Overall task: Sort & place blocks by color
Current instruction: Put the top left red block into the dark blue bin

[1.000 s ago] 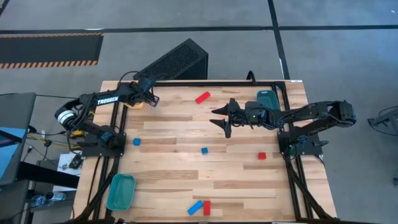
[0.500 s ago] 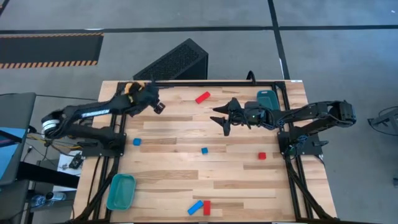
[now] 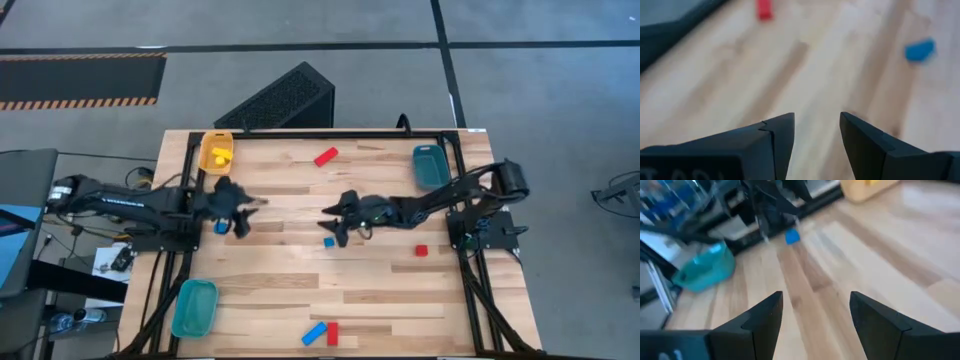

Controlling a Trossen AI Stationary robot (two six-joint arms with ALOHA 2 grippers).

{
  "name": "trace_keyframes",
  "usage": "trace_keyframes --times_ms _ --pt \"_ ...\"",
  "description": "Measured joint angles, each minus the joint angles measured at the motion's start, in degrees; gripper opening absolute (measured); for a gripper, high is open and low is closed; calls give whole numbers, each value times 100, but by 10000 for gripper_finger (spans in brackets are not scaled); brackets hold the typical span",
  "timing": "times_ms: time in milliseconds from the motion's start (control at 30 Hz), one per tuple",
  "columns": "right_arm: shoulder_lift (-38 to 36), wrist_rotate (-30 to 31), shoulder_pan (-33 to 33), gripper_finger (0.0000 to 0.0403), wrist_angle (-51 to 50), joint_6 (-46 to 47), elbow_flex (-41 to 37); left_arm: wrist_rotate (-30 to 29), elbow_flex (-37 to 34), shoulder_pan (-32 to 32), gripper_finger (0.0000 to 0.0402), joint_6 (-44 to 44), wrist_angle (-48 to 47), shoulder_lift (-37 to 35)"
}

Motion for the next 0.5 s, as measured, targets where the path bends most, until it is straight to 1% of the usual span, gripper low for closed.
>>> trace_keyframes --times_ms 67,133,200,267,333,400,433,467,500 --pt "129 273 120 255 -605 -185 321 -165 -187 -340 151 -244 -1 -55" --pt "160 749 188 255 -1441 -588 669 -464 -281 -596 151 -534 40 -42" --pt "157 1227 128 255 -2292 -1097 1052 -814 -316 -742 151 -756 103 11" --pt "167 1548 -54 255 -3024 -1628 1475 -1188 -328 -792 151 -835 254 68" --pt "187 1711 -330 255 -3684 -2176 1908 -1703 -329 -787 151 -644 646 113" --pt "188 1751 -664 255 -4321 -2587 2279 -2241 -328 -668 151 -166 1375 231" --pt "203 1738 -839 255 -4588 -2657 2433 -2336 -330 -578 151 136 1756 285" --pt "230 1691 -993 255 -4791 -2663 2553 -2281 -341 -453 151 453 2248 385" --pt "247 1561 -1138 255 -4973 -2609 2617 -1995 -339 -304 151 757 2689 516"
